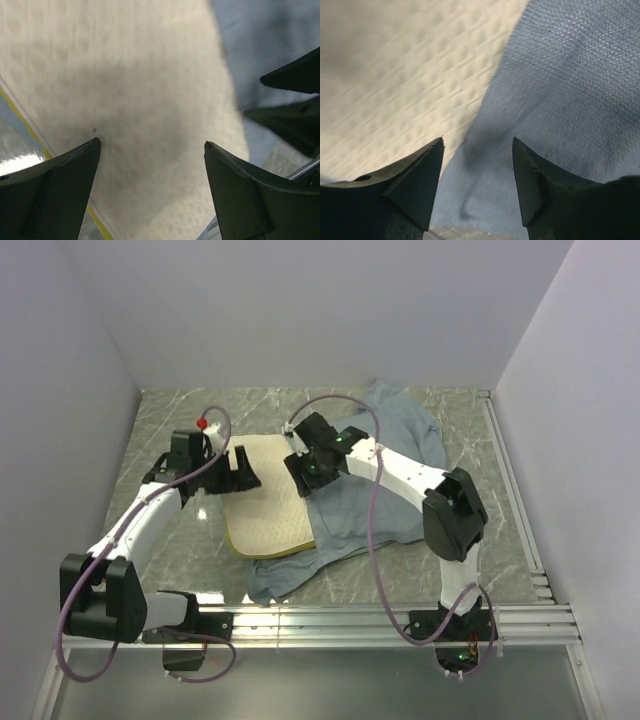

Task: Put the pillow into the pillowcase

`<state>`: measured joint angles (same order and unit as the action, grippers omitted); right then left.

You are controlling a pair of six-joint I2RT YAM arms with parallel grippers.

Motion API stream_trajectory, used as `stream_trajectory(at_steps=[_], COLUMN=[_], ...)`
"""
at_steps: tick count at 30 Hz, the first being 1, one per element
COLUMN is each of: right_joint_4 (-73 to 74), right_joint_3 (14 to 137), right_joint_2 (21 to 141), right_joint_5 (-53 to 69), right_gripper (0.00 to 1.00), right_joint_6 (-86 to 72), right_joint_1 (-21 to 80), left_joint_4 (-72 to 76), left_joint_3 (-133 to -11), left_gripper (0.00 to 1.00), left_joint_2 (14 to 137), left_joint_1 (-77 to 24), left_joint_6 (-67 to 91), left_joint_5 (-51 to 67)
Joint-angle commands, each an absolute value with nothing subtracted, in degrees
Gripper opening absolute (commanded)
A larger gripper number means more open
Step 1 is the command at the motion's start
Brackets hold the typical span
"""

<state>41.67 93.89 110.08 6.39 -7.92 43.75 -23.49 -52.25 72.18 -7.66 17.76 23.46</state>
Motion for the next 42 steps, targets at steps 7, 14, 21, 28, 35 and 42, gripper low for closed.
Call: stream_trajectory(at_steps=[7, 14, 21, 28, 35, 42], right_joint_4=[43.7, 37.5, 31.4, 25.1, 36.6, 38.1], right_joint_3=[96.7, 94.5, 109.2, 107.0, 106.1, 119.2], right_joint_2=[112.4, 105.6, 112.3, 115.3, 115.5, 119.7], right_joint_5=[8.3, 30.4, 45.2, 46.6, 30.3, 25.7], right_gripper=[0.0, 0.0, 0.0, 0.0, 0.0, 0.0], right_joint_6=[-8.8, -11.9, -16.4, -19.5, -5.6, -4.4], right_joint_1=[43.9, 44.5, 52.1, 48.5, 43.2, 39.6], left_joint_4=[-20.2, -10.7, 5.9, 8.1, 11.2, 14.6], left_joint_3=[-49.3, -45.2, -44.4, -39.3, -31.8, -29.0], left_gripper=[0.85, 0.34, 0.0, 0.0, 0.0, 0.0], left_joint_2=[79.1, 85.4, 88.6, 82.3, 77.4, 78.0], left_joint_1=[-6.2, -3.8, -5.0, -3.0, -0.4, -0.4], left_joint_6=[20.2, 23.1, 36.6, 42.0, 47.9, 53.2], left_joint_5=[21.7, 36.4, 52.5, 52.3, 46.9, 43.1])
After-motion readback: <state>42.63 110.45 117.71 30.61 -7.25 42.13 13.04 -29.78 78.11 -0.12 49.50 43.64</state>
